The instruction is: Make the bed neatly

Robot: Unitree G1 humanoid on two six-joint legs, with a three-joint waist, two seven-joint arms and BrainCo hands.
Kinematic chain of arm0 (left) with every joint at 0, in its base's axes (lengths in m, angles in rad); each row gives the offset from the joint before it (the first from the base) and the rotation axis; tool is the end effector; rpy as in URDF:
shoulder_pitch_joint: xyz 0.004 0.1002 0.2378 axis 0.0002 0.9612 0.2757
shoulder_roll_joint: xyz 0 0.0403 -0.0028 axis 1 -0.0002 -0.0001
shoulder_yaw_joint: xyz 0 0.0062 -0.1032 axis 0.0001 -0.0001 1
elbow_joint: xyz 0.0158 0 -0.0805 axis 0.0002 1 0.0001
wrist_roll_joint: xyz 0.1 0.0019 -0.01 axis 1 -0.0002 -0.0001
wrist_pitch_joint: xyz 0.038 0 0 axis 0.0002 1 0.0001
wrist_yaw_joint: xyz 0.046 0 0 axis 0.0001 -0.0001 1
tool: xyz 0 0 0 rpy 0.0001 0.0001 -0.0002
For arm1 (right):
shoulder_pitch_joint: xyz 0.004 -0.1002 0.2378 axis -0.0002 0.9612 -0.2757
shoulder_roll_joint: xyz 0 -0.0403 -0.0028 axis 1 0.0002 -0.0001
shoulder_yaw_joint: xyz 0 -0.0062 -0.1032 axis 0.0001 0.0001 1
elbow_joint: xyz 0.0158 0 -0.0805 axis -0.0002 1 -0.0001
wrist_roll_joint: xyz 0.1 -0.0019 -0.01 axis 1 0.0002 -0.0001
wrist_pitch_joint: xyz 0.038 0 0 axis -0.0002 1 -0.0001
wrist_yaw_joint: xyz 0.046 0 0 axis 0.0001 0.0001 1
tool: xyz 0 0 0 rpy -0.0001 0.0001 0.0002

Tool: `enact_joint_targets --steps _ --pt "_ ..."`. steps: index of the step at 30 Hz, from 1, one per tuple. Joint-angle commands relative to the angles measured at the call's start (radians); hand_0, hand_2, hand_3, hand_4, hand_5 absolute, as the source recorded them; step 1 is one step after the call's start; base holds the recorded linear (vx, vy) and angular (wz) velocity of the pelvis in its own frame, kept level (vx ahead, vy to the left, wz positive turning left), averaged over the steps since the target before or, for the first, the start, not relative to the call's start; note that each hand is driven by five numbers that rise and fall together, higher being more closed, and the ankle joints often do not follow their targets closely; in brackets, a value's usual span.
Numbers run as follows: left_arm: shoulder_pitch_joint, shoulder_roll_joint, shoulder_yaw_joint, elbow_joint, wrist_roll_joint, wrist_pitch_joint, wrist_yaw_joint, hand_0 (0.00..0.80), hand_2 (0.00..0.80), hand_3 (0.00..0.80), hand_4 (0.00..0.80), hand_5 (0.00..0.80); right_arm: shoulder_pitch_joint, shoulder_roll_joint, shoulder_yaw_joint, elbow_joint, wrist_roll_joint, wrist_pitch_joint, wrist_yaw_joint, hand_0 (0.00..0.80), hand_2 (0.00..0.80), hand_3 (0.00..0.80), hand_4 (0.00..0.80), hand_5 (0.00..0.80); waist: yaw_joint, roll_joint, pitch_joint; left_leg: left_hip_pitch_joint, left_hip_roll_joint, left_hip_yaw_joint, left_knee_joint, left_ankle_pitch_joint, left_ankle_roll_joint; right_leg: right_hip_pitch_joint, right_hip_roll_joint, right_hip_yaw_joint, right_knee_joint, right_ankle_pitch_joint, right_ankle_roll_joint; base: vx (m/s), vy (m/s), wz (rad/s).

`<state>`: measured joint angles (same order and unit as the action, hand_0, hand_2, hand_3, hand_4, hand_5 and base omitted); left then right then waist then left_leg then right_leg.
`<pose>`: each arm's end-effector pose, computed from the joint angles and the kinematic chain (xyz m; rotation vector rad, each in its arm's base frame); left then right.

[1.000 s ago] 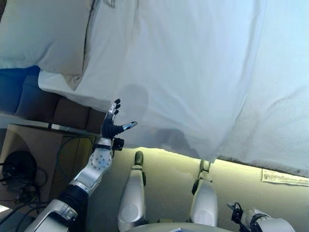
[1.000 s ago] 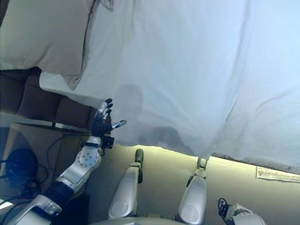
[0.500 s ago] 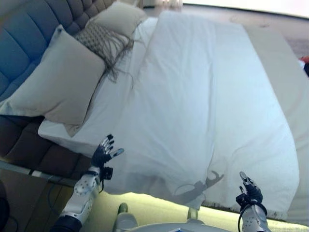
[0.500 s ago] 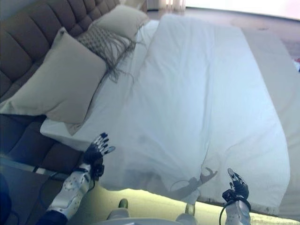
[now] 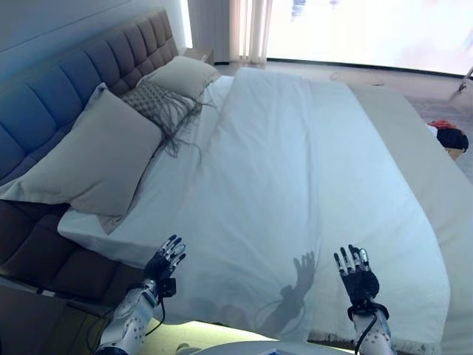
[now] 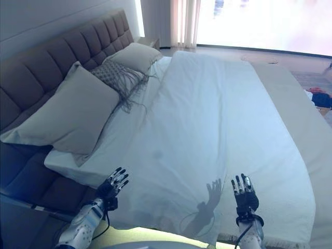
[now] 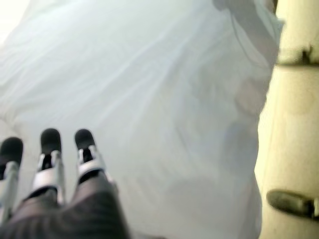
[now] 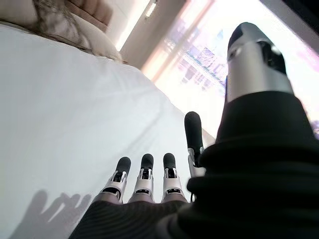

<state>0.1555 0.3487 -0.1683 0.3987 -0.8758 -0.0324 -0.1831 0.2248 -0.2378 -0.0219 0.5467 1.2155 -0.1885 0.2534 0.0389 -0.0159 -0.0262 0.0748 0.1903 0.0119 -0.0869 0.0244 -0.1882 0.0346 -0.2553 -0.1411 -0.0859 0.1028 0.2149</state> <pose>0.1385 0.2173 -0.0434 -0.5311 0.4824 0.0043 0.1014 -0.2352 -0.0661 0.9040 0.2918 -0.4035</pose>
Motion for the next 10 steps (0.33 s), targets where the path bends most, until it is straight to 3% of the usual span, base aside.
enact_joint_targets --steps 1,4,10 --pt "-0.051 -0.032 0.047 0.002 -0.061 -0.037 -0.039 0.0 0.0 0.0 0.0 0.0 0.023 0.006 -0.006 -0.08 -0.051 0.018 -0.041 0.0 0.0 0.0 0.0 0.0 -0.026 -0.001 0.018 -0.047 -0.02 0.04 0.057 0.018 0.088 -0.022 0.003 -0.021 0.113 -0.038 -0.025 0.004 0.041 -0.08" --pt "-0.045 -0.045 0.043 -0.017 -0.045 -0.051 -0.041 0.0 0.0 0.0 0.0 0.0 0.045 0.028 0.023 -0.078 0.013 0.017 -0.022 0.0 0.0 0.0 0.0 0.0 -0.03 -0.003 0.027 -0.044 -0.022 0.038 0.062 0.015 0.095 -0.023 0.004 -0.014 0.125 -0.045 -0.03 0.0 0.021 -0.09" --pt "-0.045 -0.029 0.039 -0.04 -0.011 -0.072 -0.026 0.0 0.0 0.0 0.0 0.0 0.039 0.01 0.064 -0.099 -0.032 -0.013 -0.029 0.0 0.0 0.0 0.0 0.0 -0.027 -0.006 0.036 -0.047 -0.022 0.029 0.067 0.014 0.094 -0.028 0.003 -0.007 0.132 -0.051 -0.03 0.001 0.014 -0.05"
